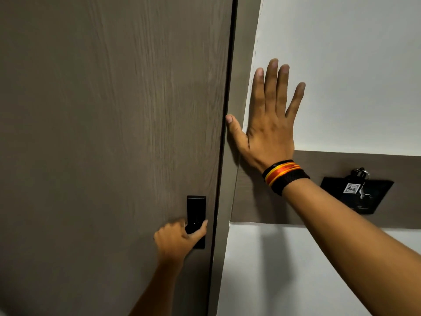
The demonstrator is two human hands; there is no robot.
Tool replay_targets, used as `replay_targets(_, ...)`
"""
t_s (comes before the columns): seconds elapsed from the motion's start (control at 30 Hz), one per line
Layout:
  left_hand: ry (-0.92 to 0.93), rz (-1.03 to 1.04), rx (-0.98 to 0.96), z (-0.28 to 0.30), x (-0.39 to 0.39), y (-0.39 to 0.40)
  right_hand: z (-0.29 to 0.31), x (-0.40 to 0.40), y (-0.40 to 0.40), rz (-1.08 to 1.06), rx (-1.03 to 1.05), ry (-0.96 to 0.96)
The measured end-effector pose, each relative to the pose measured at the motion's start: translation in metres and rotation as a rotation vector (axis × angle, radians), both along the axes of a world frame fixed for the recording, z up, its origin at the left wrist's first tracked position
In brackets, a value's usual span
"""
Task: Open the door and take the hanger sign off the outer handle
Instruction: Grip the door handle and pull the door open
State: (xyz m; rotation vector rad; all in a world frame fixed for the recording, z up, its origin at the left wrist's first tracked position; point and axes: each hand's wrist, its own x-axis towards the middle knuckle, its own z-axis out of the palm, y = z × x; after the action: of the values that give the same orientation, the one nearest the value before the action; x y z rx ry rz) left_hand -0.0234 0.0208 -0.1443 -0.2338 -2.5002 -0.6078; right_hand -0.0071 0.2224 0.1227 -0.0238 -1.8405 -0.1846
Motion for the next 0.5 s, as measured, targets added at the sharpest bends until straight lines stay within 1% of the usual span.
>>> replay_targets(0.1,0.037,0.032,0.271,-0.019,0.005,0.020,0.001,-0.002,0.001,-0.007,0.012,0.029)
replay_targets(0.17,0.028,0.071,0.393,-0.024,0.006,0.031,-0.001,-0.003,0.002,-0.004,0.012,0.033)
replay_targets(0.3,-0.020,0.048,0.486,-0.024,0.010,0.033,-0.002,-0.002,0.000,0.004,0.010,0.041)
replay_targets(0.4,0.028,0.021,0.517,-0.027,0.017,0.028,-0.002,0.002,-0.001,0.010,-0.005,0.016)
replay_targets(0.5,0.017,-0.002,0.547,-0.028,0.027,0.024,-0.001,0.007,-0.003,0.016,-0.008,-0.007)
